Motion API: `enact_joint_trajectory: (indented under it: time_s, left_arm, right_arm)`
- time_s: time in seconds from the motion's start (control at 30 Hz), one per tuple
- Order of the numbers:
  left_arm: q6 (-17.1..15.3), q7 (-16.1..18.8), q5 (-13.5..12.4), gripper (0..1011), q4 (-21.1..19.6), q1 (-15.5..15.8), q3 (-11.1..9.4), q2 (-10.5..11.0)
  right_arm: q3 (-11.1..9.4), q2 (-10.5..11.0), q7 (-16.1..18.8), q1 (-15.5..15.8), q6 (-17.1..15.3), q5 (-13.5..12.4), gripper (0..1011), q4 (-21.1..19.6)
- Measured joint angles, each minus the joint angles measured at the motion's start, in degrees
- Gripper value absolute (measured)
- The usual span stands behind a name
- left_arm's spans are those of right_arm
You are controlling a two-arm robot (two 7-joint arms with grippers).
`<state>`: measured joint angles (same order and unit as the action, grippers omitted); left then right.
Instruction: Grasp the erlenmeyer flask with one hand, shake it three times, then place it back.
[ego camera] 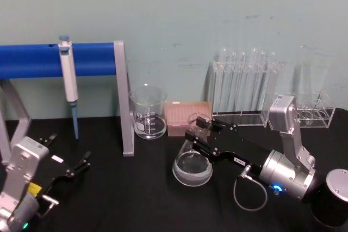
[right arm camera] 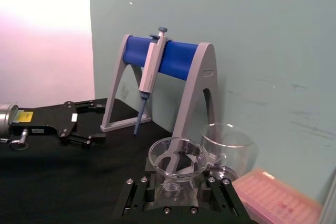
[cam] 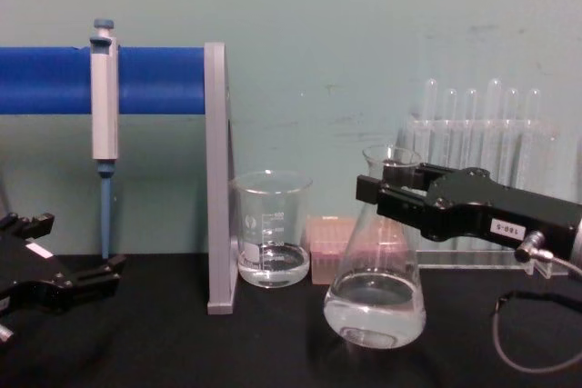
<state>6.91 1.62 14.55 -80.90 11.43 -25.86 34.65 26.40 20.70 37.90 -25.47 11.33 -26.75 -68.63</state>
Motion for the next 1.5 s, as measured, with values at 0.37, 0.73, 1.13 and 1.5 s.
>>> enact_joint_trajectory:
  time_s: [0.37,0.73,1.13,1.5]
  left_arm:
    - [0.0,0.0,0.0,1001,0.0,0.0,0.0,0.0]
    - [0.0,0.0,0.0,1001,0.0,0.0,0.0,0.0]
    - [0.0,0.0,0.0,1001,0.0,0.0,0.0,0.0]
    - [0.0,0.0,0.0,1001,0.0,0.0,0.0,0.0]
  right_arm:
    - [-0.3,0.1,-1.3,1.7,0.8,1.0,459,-2.5]
    - [1.1,0.9,2.0,3.0,1.6,0.7,459,-5.1]
    - [3.0,2.4,5.0,4.3,1.9,-0.9,459,-7.8]
    - [3.4,3.1,4.0,5.4,2.1,-1.5,459,-9.7]
